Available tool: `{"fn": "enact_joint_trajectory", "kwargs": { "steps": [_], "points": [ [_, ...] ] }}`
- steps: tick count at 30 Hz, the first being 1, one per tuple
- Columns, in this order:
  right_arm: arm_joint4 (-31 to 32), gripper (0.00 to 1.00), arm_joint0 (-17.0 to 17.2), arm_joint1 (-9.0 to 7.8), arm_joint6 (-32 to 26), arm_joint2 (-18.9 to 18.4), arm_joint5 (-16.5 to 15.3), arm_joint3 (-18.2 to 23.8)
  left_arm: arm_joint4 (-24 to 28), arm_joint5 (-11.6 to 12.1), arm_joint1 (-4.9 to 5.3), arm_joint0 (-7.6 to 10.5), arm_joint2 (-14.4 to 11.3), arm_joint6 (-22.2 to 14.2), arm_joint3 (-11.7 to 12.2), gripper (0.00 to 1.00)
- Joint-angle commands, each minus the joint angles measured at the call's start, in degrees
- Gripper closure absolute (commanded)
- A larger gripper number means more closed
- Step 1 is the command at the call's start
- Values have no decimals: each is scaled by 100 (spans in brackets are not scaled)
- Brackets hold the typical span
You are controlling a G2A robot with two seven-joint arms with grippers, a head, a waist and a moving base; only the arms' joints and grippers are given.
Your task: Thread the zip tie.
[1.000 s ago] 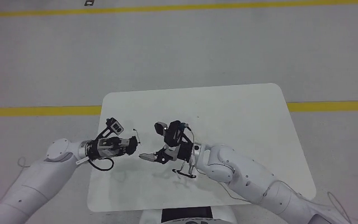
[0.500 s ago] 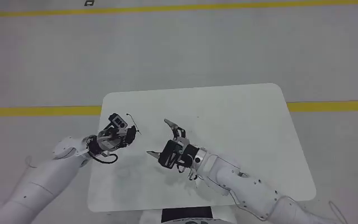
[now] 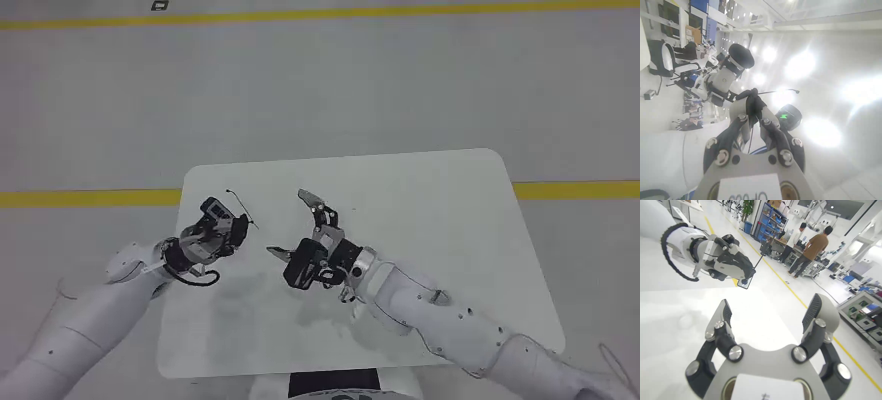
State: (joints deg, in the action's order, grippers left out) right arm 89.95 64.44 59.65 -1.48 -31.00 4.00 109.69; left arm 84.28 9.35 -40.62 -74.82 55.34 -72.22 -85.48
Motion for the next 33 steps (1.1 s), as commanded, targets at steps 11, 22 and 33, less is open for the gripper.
{"fn": "enact_joint_trajectory", "kwargs": {
  "steps": [11,22,33],
  "points": [
    [0,0,-1315,-549,206,1565,1548,-90,356,-74,-233,114,-136,284,-121,100],
    [0,0,-1423,-563,643,1381,1548,-226,567,-318,-389,-77,-14,543,-317,100],
    [0,0,-1607,-627,696,1491,1548,-171,515,-330,-608,-148,199,685,-262,100]
  ]
}}
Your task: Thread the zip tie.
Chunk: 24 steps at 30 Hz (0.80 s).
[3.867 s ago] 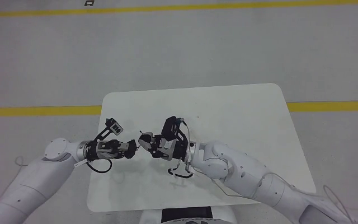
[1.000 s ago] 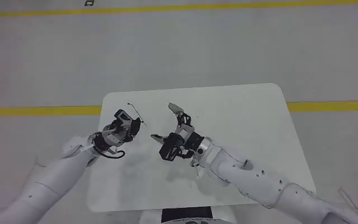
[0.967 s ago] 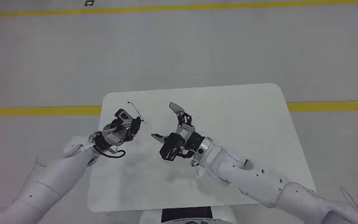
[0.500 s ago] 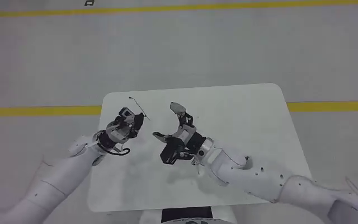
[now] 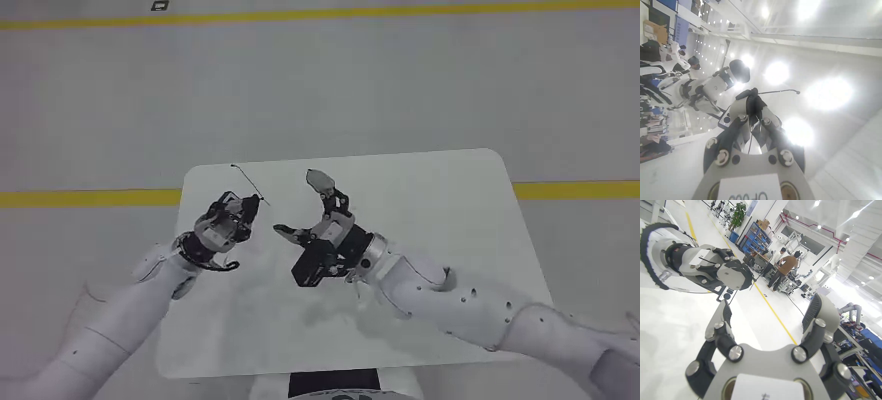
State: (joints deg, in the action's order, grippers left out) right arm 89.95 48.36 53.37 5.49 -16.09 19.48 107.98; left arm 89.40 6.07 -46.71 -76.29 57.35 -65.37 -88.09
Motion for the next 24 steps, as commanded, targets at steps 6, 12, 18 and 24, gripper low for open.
{"fn": "enact_joint_trajectory", "kwargs": {
  "steps": [6,12,18,24],
  "points": [
    [0,0,-18,14,-11,-59,-102,-54,55,-160,-93,-96,60,149,-128,100],
    [0,10,-168,22,71,40,0,-103,55,-394,-228,-172,188,95,-138,100],
    [0,59,-197,32,133,108,0,-114,55,-394,-228,-172,188,95,-138,100],
    [0,67,-243,58,158,232,0,-133,55,-394,-228,-172,188,95,-138,100]
  ]
}}
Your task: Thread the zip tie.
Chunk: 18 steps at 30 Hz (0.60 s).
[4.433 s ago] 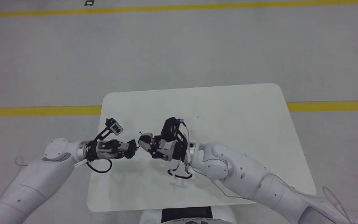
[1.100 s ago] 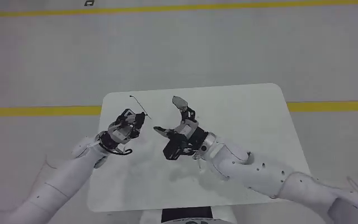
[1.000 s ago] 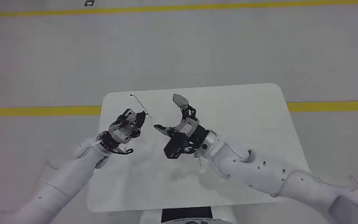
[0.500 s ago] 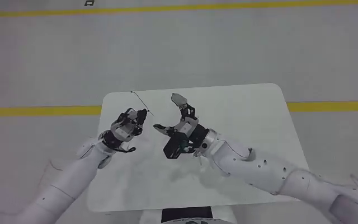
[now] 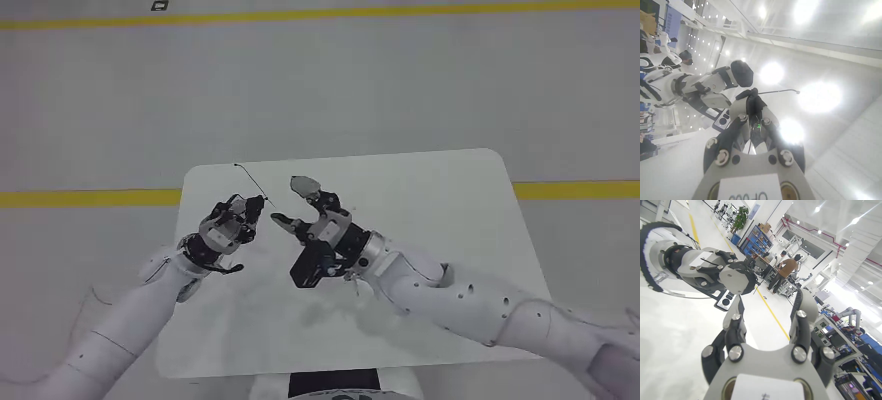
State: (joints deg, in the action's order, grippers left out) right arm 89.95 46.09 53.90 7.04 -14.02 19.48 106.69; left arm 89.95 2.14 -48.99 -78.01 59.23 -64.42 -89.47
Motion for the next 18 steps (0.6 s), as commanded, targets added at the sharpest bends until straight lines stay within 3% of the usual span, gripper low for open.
{"fn": "enact_joint_trajectory", "kwargs": {
  "steps": [1,10,14,18],
  "points": [
    [0,69,-27,11,13,54,0,-5,0,0,0,0,0,0,0,100],
    [0,72,-132,98,6,224,0,-73,0,0,0,0,0,0,0,100],
    [0,84,-187,140,-14,280,0,-102,0,0,0,0,0,0,0,100],
    [0,87,-224,178,-29,319,0,-132,0,0,0,0,0,0,0,100]
  ]
}}
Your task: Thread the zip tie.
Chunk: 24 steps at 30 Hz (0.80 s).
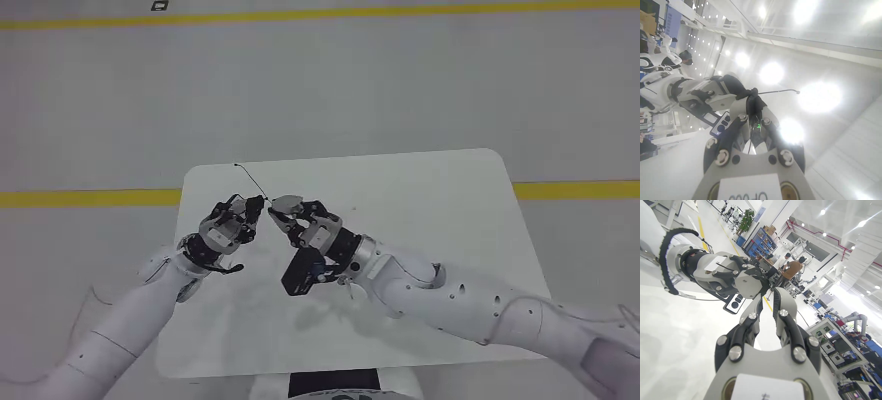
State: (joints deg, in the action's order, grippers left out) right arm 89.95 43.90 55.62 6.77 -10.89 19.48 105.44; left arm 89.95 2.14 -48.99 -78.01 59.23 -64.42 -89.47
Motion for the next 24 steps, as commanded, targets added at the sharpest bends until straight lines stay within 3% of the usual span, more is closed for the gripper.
{"fn": "enact_joint_trajectory", "kwargs": {
  "steps": [1,13,18,24],
  "points": [
    [0,88,-15,18,-3,16,0,-17,0,0,0,0,0,0,0,100],
    [0,88,-69,91,-3,23,0,-69,0,0,0,0,0,0,0,100],
    [0,99,-101,100,-47,35,0,-76,0,0,0,0,0,0,0,100],
    [0,100,-128,98,-119,51,0,-66,0,0,0,0,0,0,0,100]
  ]
}}
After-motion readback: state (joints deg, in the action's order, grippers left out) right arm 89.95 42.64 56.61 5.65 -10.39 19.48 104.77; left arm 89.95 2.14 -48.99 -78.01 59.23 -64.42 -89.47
